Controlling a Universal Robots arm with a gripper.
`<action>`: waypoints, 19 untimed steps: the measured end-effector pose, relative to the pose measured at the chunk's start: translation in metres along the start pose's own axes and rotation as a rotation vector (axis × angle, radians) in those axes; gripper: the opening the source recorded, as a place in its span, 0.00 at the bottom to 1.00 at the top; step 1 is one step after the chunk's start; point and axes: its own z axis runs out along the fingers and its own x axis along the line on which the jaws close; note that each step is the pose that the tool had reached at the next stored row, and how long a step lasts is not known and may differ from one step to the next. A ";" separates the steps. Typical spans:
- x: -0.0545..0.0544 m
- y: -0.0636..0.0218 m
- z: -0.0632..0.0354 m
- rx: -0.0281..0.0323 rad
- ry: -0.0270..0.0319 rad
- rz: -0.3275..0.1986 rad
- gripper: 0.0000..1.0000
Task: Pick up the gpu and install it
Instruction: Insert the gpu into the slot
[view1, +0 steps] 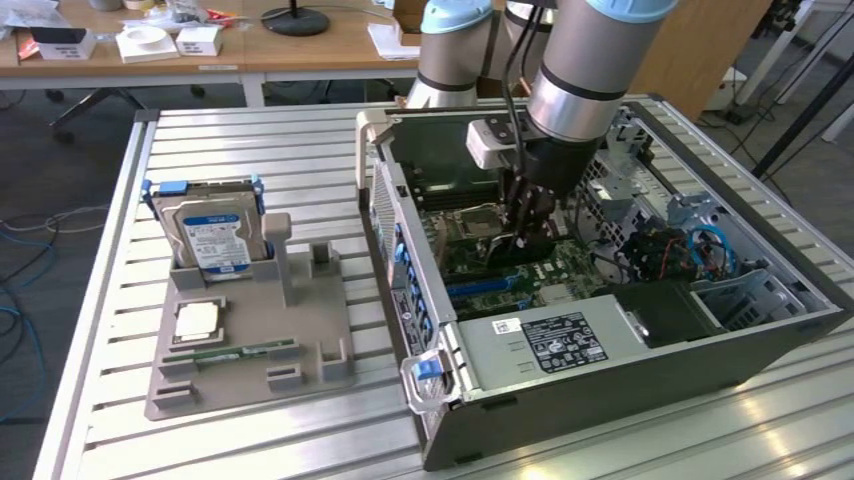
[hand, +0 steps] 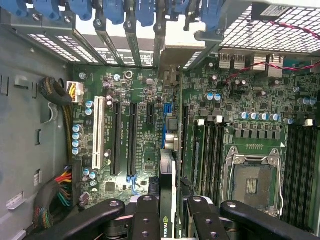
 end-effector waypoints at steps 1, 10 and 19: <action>0.000 0.0000 0.0000 0.0000 0.0000 0.000 0.26; 0.001 0.0008 0.0000 0.0000 -0.0001 0.000 0.26; 0.001 0.0038 0.0028 0.0000 -0.0001 0.000 0.26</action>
